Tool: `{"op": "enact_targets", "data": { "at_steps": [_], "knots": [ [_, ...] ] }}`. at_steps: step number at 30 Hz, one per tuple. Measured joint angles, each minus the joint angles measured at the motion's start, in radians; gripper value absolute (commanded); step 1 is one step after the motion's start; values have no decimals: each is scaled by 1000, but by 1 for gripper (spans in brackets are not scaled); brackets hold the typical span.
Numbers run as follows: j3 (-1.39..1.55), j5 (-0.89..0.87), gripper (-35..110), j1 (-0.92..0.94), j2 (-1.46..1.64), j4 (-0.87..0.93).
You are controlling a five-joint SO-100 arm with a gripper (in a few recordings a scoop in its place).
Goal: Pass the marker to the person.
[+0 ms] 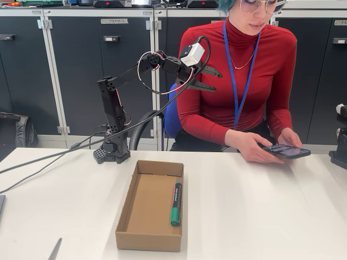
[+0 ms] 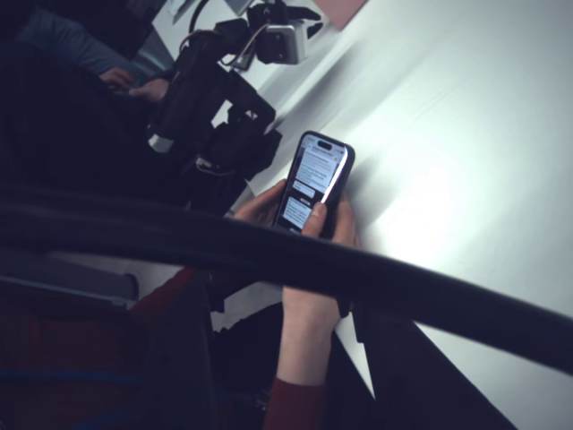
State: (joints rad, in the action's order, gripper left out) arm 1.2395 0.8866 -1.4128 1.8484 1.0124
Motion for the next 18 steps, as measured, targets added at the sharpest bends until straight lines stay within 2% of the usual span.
{"op": "enact_targets", "data": {
  "at_steps": [18],
  "knots": [
    [-26,-14,27,0,0,31]
  ]
}}
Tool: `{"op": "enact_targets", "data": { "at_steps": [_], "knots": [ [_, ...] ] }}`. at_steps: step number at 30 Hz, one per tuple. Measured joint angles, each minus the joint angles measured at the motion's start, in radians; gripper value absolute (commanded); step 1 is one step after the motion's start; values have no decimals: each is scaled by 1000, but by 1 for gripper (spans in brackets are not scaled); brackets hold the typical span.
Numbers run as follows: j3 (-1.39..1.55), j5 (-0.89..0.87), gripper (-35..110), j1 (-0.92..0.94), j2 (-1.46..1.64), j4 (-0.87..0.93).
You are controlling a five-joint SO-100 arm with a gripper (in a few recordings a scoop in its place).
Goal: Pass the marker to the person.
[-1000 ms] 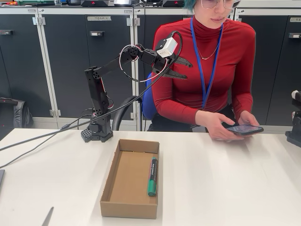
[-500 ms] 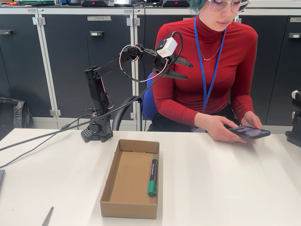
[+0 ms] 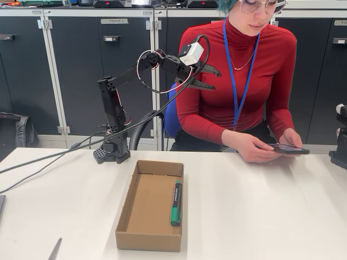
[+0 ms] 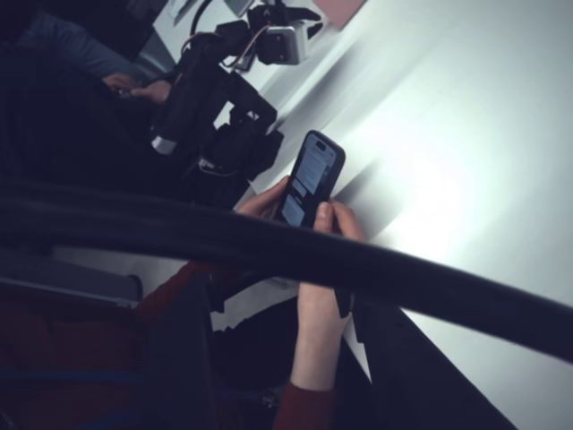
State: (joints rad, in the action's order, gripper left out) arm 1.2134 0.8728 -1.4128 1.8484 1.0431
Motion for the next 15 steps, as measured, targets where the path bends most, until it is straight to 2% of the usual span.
{"op": "enact_targets", "data": {
  "at_steps": [15],
  "knots": [
    [0,0,27,0,0,-9]
  ]
}}
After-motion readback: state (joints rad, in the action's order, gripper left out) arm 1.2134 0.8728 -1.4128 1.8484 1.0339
